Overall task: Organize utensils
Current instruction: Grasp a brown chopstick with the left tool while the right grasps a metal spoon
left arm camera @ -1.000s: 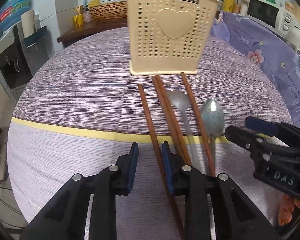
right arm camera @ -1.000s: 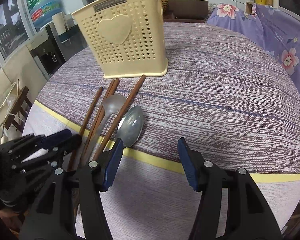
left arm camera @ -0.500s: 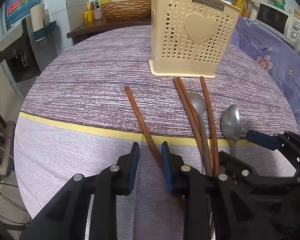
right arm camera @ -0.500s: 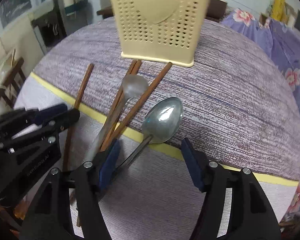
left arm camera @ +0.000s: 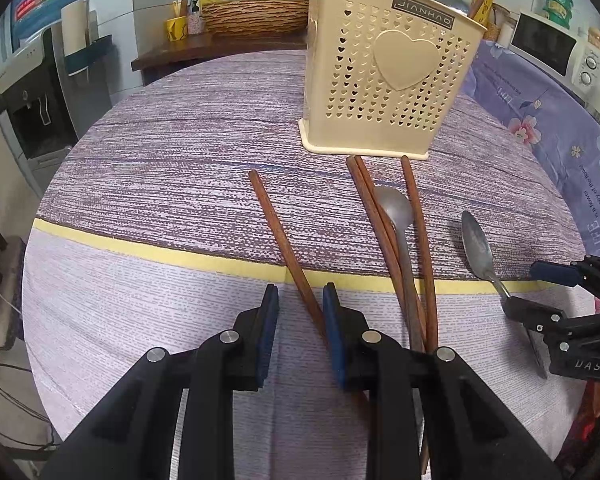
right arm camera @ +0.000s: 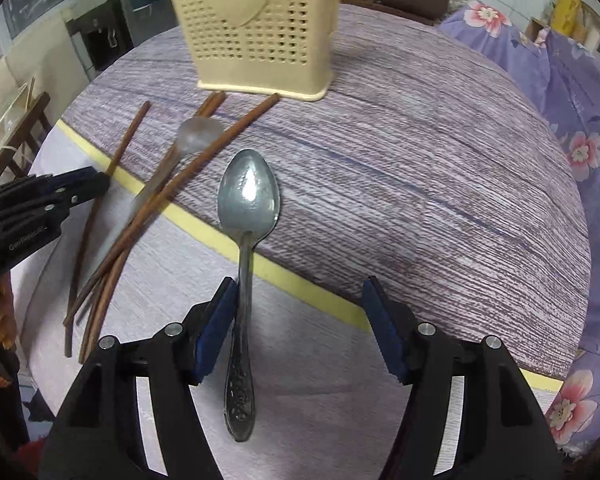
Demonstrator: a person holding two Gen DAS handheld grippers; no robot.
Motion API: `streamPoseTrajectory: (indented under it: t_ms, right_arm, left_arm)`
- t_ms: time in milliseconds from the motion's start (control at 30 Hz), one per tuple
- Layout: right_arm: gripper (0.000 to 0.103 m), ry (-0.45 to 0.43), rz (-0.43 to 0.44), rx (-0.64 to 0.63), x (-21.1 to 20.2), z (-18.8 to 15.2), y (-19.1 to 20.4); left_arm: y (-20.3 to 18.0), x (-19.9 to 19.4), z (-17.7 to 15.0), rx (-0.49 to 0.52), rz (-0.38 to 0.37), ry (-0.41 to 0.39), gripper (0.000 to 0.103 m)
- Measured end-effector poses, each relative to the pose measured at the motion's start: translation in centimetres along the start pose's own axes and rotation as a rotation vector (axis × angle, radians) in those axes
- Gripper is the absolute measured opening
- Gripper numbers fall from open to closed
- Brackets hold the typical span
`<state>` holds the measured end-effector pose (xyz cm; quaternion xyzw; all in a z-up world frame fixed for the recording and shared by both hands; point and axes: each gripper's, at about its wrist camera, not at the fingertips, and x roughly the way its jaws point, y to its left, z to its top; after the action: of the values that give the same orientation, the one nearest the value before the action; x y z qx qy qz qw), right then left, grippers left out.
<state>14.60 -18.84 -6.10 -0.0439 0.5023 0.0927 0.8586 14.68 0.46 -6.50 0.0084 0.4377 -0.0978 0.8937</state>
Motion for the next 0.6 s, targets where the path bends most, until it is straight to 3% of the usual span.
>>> streamPoseTrajectory:
  t_ms: [200,600]
  right_arm:
    - [0.065,-0.072,0.086,0.016,0.0,0.2,1.1]
    - [0.063,-0.073,0.045,-0.038,1.5,2.7,2.2]
  left_arm:
    - [0.8,0.0,0.2,-0.031,-0.018,0.005,0.024]
    - [1.3,3.5,5.3,-0.016,0.028,0.048,0.027]
